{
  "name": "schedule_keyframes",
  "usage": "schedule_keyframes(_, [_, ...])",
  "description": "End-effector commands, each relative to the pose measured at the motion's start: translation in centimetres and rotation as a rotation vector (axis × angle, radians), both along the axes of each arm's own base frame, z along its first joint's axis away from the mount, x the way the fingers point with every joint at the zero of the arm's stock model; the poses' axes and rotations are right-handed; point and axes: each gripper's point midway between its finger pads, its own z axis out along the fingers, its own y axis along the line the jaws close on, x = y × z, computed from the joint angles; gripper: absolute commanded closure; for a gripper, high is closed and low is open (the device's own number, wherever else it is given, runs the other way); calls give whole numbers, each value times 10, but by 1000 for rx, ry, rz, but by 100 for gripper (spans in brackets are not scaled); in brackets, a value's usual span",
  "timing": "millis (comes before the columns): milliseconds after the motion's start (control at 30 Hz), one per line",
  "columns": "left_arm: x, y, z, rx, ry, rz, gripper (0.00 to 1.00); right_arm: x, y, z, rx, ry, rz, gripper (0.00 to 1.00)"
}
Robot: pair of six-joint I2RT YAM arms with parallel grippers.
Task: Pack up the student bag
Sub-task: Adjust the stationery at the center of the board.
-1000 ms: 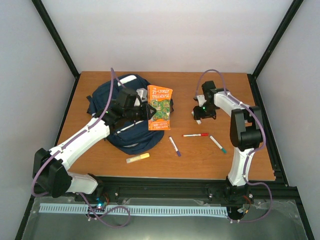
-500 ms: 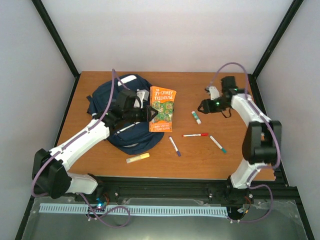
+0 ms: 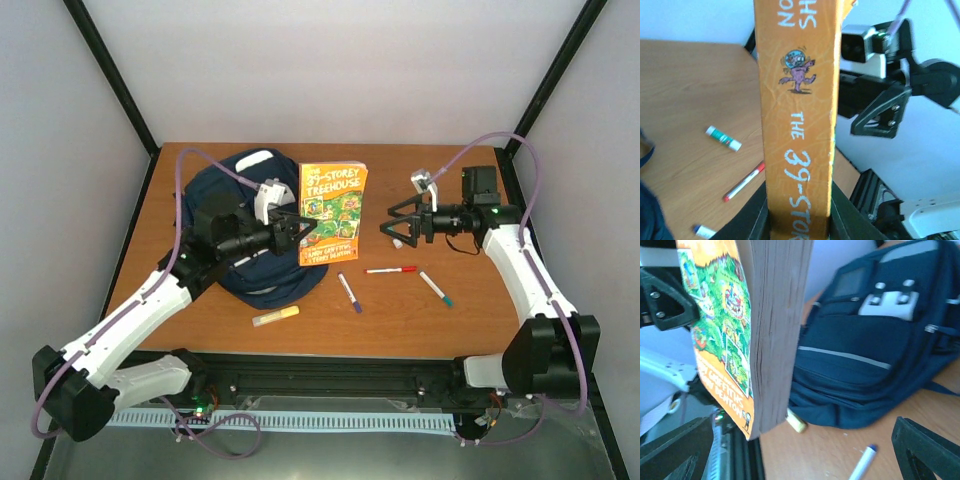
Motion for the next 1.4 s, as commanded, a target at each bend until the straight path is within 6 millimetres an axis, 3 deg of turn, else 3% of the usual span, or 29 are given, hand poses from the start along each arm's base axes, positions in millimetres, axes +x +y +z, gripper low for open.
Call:
schedule_keyframes(0, [-11, -9, 64, -174, -179, -97, 99, -19, 23, 31, 112, -71, 185, 0])
schedule_keyframes(167, [-22, -17, 78, -226, -192, -185, 99, -29, 29, 52, 216, -69, 292, 0])
schedule_keyframes(333, [-27, -21, 79, -230, -184, -233, 99, -38, 30, 72, 297, -82, 348, 0])
schedule_keyframes(600, [-32, -27, 79, -252, -161, -291, 99, -18, 42, 66, 177, -15, 270, 0])
schedule_keyframes(700, [-33, -28, 79, -257, -159, -302, 99, -18, 46, 72, 160, -29, 229, 1])
schedule_keyframes(933, [-40, -28, 80, -253, -170, -339, 99, -42, 60, 84, 239, 17, 382, 20])
schedule_keyframes(1133, [-37, -26, 70, -219, -164, -304, 99, -60, 57, 98, 323, 17, 466, 46])
schedule_keyframes(1367, [-29, -27, 59, -202, -145, -277, 99, -70, 54, 104, 335, 0, 479, 63])
